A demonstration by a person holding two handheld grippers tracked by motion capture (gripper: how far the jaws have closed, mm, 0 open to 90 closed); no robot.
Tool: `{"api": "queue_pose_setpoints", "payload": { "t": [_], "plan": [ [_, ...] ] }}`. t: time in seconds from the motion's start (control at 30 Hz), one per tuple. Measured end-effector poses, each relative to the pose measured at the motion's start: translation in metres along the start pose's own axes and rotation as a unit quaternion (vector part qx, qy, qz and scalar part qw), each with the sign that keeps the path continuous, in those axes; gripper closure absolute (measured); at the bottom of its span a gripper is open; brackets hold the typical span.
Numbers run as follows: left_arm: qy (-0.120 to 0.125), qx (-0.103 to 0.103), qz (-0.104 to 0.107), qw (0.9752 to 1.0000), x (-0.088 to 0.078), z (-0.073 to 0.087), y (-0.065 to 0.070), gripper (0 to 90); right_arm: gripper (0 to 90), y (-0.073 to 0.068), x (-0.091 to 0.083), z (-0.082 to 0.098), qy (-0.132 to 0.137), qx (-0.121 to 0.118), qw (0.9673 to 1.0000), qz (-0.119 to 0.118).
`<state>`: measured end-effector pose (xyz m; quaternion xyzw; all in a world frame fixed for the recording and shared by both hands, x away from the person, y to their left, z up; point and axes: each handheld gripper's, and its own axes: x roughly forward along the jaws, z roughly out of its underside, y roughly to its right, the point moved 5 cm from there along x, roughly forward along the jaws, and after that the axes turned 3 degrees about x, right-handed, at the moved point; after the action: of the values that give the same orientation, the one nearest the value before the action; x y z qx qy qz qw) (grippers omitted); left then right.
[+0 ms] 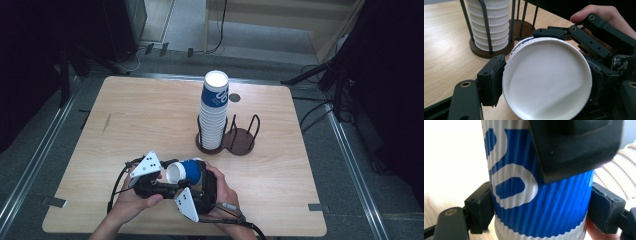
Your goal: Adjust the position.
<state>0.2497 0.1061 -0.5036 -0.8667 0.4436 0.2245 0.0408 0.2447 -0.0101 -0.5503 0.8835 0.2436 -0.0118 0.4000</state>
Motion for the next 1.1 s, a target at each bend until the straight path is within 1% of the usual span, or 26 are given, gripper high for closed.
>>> {"api": "queue_pose_setpoints", "payload": {
  "t": [0.13,0.23,0.3,0.43,0.47,0.57,0.6,0.63,0.67,0.77,0.8,0.97,1.0,1.03,1.07,1.1],
  "plan": [
    [0.003,0.004,0.002,1.0000,-0.001,-0.001,0.000,27.2,16.7,0.000,0.000,0.000,0.004,-0.002,1.0000,0.005],
    [0.007,0.003,0.006,1.0000,-0.001,-0.001,0.000,27.5,15.9,0.001,0.000,-0.001,0.005,0.000,1.0000,0.005],
    [0.013,-0.001,0.008,0.9999,-0.002,-0.002,-0.001,27.6,14.7,0.003,-0.001,-0.001,0.006,0.010,0.9999,-0.002],
    [0.015,-0.001,0.001,0.9999,-0.003,-0.002,-0.003,27.7,12.3,0.005,-0.002,-0.002,0.001,0.017,0.9998,-0.006],
    [0.017,-0.003,-0.003,0.9998,-0.004,-0.002,-0.004,27.7,8.9,0.005,-0.002,-0.003,0.002,0.021,0.9997,-0.013],
    [0.018,-0.003,-0.005,0.9998,-0.005,-0.002,-0.005,27.8,6.8,0.005,-0.003,-0.003,0.003,0.023,0.9996,-0.015],
    [0.021,-0.006,-0.004,0.9998,-0.006,-0.003,-0.006,27.8,5.0,0.005,-0.003,-0.004,0.005,0.023,0.9995,-0.018],
    [0.021,-0.006,-0.004,0.9998,-0.006,-0.003,-0.006,27.8,5.0,0.005,-0.003,-0.004,0.005,0.023,0.9995,-0.018],
    [0.024,-0.007,-0.011,0.9996,-0.006,-0.003,-0.007,27.9,4.0,0.006,-0.004,-0.005,0.009,0.022,0.9995,-0.020],
    [0.026,-0.011,-0.014,0.9995,-0.007,-0.003,-0.008,27.9,3.4,0.006,-0.004,-0.005,0.010,0.023,0.9995,-0.021],
    [0.028,-0.013,-0.017,0.9994,-0.008,-0.003,-0.009,27.9,2.8,0.006,-0.005,-0.006,0.013,0.028,0.9992,-0.027],
    [0.034,-0.016,-0.024,0.9990,-0.010,-0.003,-0.011,27.9,2.0,0.009,-0.007,-0.007,0.015,0.031,0.9992,-0.023],
    [0.037,-0.015,-0.026,0.9989,-0.011,-0.004,-0.012,27.9,1.6,0.011,-0.008,-0.008,0.018,0.039,0.9988,-0.023],
    [0.038,-0.016,-0.027,0.9988,-0.011,-0.004,-0.013,27.9,1.6,0.011,-0.008,-0.008,0.018,0.039,0.9988,-0.023],
    [0.039,-0.018,-0.030,0.9986,-0.012,-0.004,-0.014,27.9,0.9,0.013,-0.009,-0.009,0.022,0.049,0.9982,-0.026],
    [0.041,-0.019,-0.033,0.9984,-0.012,-0.003,-0.014,27.9,0.9,0.013,-0.009,-0.009,0.022,0.049,0.9982,-0.026]
  ]
}}
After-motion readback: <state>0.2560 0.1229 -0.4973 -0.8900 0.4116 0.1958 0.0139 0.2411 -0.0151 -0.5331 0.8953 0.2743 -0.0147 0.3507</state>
